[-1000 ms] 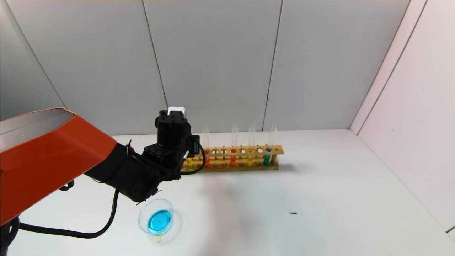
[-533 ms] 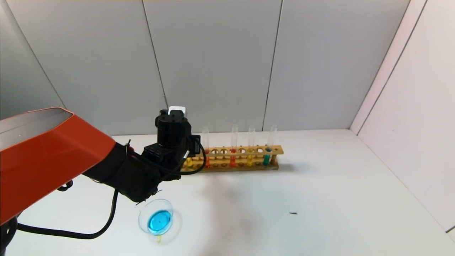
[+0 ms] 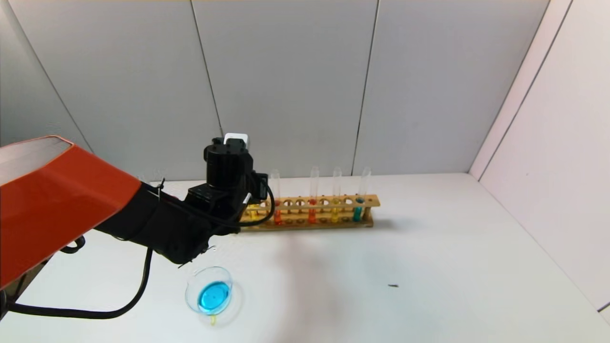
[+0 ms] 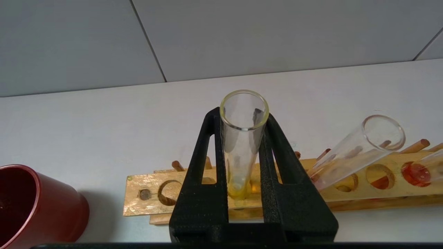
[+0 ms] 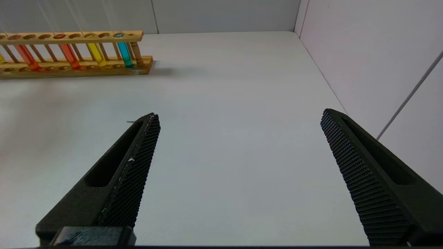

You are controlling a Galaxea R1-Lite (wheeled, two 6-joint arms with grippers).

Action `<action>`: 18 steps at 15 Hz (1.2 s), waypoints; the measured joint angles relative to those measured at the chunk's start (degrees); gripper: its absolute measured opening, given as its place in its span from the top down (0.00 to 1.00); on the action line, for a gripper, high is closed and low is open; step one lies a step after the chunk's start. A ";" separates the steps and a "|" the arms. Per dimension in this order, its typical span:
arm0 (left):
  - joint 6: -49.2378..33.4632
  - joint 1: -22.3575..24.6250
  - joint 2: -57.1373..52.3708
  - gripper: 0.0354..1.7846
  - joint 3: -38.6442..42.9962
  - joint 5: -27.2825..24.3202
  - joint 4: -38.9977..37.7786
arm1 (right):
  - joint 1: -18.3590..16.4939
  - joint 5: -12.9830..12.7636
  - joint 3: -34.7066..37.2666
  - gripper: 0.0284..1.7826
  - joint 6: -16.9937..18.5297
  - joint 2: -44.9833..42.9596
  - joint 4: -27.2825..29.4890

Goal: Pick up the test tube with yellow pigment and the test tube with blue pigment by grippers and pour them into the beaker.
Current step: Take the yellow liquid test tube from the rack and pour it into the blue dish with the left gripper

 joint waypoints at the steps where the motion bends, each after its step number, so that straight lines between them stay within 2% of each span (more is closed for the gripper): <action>1: -0.01 0.01 -0.46 0.84 -0.67 0.00 1.38 | 0.00 0.00 0.00 0.05 0.00 0.00 -0.02; 18: 0.24 -0.27 -8.59 0.84 -16.10 0.23 21.15 | 0.00 0.00 0.01 0.05 0.00 0.00 -0.02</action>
